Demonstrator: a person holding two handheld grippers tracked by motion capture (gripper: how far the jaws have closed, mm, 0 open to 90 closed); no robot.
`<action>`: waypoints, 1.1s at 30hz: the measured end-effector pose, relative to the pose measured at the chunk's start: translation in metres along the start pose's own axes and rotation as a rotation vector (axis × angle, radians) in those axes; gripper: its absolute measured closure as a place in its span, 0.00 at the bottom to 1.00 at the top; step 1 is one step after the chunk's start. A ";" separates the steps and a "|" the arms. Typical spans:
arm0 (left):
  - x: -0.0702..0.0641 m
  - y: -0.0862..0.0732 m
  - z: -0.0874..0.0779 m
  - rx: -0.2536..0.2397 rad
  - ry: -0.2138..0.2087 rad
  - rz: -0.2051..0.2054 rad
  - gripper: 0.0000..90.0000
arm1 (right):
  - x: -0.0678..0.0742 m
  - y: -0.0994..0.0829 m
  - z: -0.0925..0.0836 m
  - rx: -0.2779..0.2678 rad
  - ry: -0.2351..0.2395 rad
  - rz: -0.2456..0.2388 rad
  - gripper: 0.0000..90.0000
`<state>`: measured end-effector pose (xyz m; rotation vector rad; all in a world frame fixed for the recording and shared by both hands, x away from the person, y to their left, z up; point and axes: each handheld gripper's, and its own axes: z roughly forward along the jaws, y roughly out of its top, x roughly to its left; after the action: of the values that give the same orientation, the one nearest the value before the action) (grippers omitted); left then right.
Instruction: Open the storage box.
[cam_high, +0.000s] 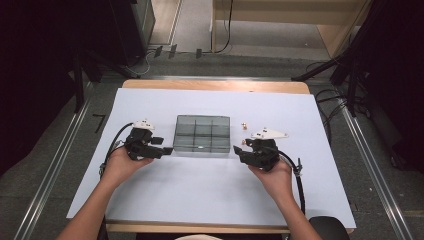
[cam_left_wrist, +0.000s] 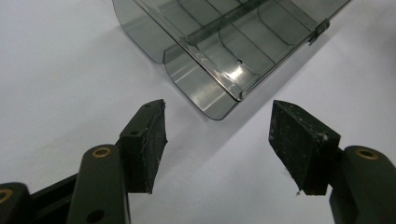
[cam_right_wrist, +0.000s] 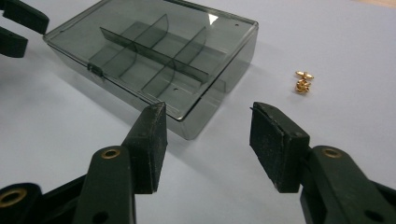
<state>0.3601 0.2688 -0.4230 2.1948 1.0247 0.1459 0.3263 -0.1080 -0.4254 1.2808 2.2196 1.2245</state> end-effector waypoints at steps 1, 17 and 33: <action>0.000 0.000 0.000 0.002 0.001 0.002 0.42 | 0.002 0.000 0.000 -0.002 0.004 0.000 0.54; -0.004 -0.001 0.006 -0.003 -0.005 0.014 0.43 | 0.043 -0.003 0.014 0.020 0.038 -0.023 0.68; -0.003 -0.001 0.011 -0.003 -0.002 0.013 0.43 | 0.072 -0.010 0.034 -0.006 0.053 0.015 0.83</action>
<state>0.3610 0.2610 -0.4314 2.1987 1.0085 0.1518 0.3017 -0.0340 -0.4429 1.2798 2.2446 1.2845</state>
